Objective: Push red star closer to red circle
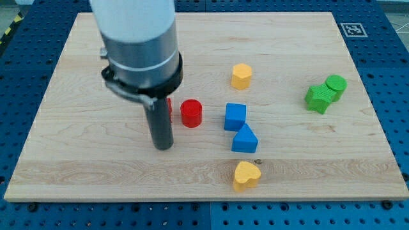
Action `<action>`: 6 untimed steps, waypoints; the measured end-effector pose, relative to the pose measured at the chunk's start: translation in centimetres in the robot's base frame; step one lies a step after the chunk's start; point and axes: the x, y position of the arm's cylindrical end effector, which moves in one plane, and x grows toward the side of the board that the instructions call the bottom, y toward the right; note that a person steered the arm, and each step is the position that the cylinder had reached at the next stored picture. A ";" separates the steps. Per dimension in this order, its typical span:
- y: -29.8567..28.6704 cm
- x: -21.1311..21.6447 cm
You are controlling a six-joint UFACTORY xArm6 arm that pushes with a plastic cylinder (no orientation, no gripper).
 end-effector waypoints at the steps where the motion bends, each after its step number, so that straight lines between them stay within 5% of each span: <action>1: -4.2 -0.3; 3: -6.5 -7.8; 6: -1.6 -8.3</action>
